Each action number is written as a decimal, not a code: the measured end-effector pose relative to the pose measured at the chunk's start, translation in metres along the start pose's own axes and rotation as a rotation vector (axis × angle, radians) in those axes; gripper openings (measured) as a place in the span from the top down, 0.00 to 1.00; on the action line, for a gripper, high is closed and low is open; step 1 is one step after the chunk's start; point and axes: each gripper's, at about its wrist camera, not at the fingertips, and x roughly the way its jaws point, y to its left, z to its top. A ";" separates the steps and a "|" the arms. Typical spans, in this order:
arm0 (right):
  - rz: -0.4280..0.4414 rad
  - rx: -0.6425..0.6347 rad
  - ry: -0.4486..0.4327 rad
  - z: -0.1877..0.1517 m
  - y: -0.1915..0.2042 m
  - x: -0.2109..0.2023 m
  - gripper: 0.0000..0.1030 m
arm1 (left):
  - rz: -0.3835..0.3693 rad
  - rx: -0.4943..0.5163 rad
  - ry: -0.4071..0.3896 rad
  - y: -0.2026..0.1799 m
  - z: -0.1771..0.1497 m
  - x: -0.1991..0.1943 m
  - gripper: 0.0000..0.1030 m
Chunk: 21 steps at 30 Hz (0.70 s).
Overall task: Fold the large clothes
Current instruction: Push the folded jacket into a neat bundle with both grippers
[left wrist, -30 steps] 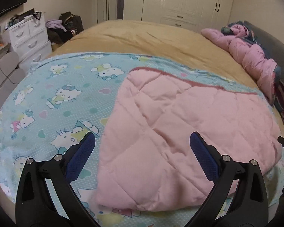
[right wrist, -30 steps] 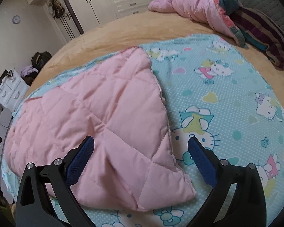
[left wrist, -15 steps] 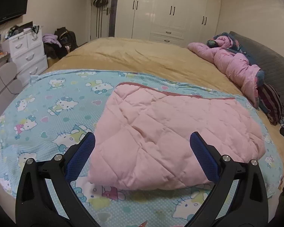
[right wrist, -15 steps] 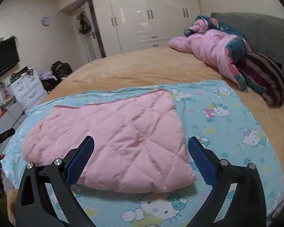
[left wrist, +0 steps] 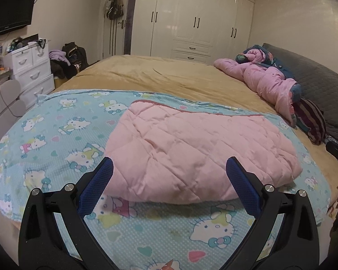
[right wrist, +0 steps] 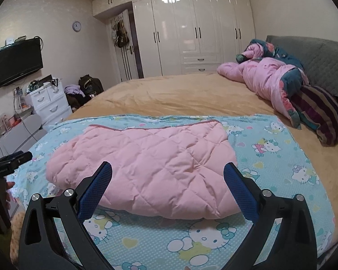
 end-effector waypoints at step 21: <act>0.033 0.005 0.044 -0.075 0.057 -0.001 0.04 | -0.022 0.033 -0.006 -0.027 -0.057 -0.023 0.09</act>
